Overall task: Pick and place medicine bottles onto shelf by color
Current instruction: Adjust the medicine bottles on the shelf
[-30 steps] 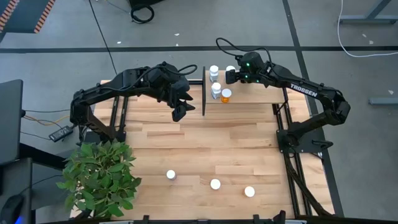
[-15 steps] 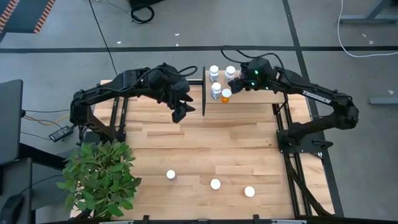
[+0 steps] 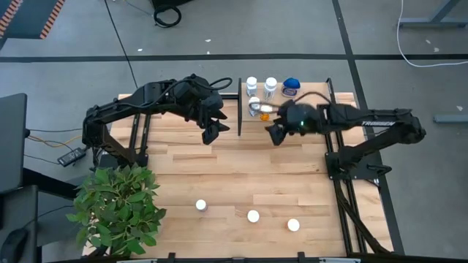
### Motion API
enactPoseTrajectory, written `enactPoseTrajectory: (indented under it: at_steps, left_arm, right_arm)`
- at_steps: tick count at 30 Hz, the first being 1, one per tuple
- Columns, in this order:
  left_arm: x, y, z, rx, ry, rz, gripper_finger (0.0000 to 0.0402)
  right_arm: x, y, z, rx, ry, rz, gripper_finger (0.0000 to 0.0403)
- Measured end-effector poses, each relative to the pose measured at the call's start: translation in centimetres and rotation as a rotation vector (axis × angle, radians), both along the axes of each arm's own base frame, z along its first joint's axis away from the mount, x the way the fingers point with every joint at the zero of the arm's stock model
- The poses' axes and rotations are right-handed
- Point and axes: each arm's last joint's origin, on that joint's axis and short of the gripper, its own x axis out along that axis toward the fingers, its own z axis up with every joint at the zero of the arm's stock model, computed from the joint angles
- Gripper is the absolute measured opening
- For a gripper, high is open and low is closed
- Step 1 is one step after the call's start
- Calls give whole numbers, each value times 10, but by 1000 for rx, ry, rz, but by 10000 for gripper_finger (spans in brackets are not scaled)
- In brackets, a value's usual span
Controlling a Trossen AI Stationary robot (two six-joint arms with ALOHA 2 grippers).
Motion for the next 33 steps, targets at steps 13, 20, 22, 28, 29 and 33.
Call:
enactPoseTrajectory:
  at_steps: [13, 20, 22, 28, 29, 33]
  left_arm:
    - [0, 0, 0, 6, 1, 6, 214]
    - [-8, 5, 2, 54, 14, -6, 206]
    - [-12, 8, 3, 71, 24, -9, 207]
    - [-17, 18, 5, 103, 26, 2, 209]
    - [-18, 20, 5, 105, 26, 6, 208]
    - [-20, 25, 4, 102, 38, 23, 204]
  right_arm:
    - [51, 20, -51, -102, 124, -193, 255]
    - [67, 16, -57, -127, 58, -244, 255]
    - [66, 13, -57, -144, 60, -272, 255]
    - [65, -1, -57, -158, 76, -308, 255]
    - [65, -3, -57, -162, 80, -312, 255]
    - [64, -14, -57, -169, 92, -338, 255]
